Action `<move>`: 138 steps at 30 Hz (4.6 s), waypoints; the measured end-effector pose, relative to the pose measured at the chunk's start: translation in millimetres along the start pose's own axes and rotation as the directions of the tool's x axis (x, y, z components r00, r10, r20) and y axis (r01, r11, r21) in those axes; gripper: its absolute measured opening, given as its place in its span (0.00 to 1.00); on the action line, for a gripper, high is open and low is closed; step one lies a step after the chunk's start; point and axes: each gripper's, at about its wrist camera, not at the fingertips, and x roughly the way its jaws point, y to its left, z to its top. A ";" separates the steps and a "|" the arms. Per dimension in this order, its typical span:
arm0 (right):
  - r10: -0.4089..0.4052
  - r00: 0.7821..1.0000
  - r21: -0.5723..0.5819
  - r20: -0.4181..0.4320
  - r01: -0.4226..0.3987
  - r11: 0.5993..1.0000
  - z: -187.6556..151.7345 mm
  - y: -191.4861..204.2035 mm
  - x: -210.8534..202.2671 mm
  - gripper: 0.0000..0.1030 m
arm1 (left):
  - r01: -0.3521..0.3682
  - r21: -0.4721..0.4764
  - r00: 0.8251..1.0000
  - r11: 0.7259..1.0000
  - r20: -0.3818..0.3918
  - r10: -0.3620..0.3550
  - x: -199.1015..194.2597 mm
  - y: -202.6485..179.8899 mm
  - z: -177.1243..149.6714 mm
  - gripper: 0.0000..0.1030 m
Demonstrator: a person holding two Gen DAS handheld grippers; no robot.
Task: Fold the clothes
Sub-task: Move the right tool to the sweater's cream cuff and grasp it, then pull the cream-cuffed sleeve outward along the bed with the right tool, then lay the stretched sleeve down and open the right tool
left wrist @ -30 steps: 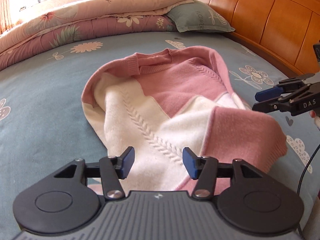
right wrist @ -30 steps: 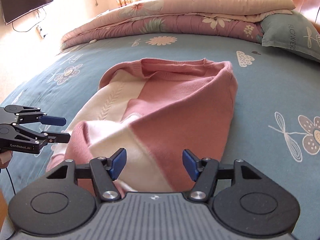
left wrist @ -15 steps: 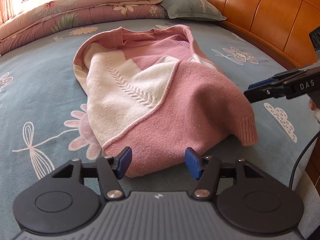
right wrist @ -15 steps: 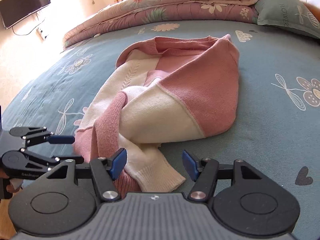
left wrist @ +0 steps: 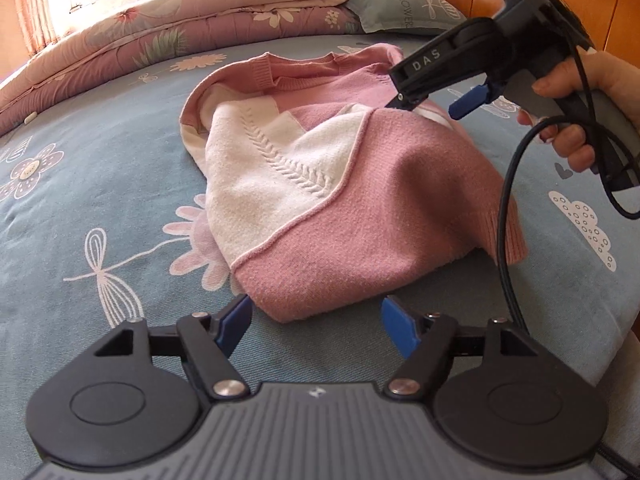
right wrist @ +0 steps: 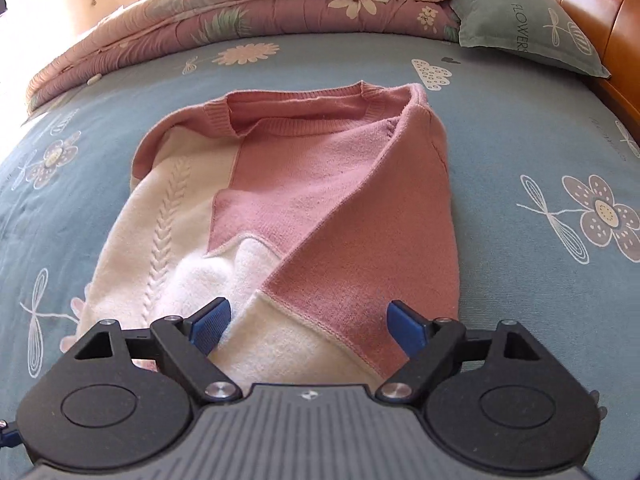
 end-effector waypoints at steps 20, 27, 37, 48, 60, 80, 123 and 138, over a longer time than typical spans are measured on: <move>-0.085 0.983 0.034 -0.163 0.091 0.995 -18.4 -44.0 15.2 0.90 | 0.027 -0.034 1.000 0.999 0.015 -0.027 -4.5 15.9 -14.4 0.77; -0.178 0.961 -0.045 -0.210 0.172 0.984 -13.8 -41.6 26.1 0.93 | 0.019 -0.068 1.000 0.997 0.007 -0.019 -0.7 21.0 -14.7 0.78; -0.396 0.895 -0.199 -0.207 0.357 0.913 -14.1 -93.8 17.4 0.94 | 0.027 -0.061 1.000 0.998 -0.002 -0.027 4.0 20.4 -15.1 0.81; -0.646 0.749 -0.196 -0.146 0.618 0.761 16.4 -194.1 30.1 0.93 | 0.004 -0.033 0.999 0.999 -0.040 -0.006 13.3 12.6 -13.5 0.81; -0.704 0.705 -0.073 -0.087 0.700 0.710 46.6 -259.5 28.6 0.93 | -0.019 -0.011 0.997 1.000 -0.078 0.018 20.9 5.3 -9.2 0.81; -0.437 0.895 -0.041 -0.088 0.435 0.900 -42.8 -211.3 -28.1 1.00 | 0.005 0.010 0.997 1.000 -0.074 -0.005 19.3 -17.7 -1.2 0.81; -0.402 0.915 0.421 0.042 0.349 0.837 -40.1 -338.9 -51.7 1.00 | 0.025 0.069 0.994 0.997 -0.110 -0.018 28.5 -47.2 12.1 0.82; -0.112 0.989 0.240 -0.095 0.131 0.962 11.8 -290.7 35.7 1.00 | -0.009 0.053 0.991 0.999 -0.132 0.016 24.7 -43.7 11.5 0.82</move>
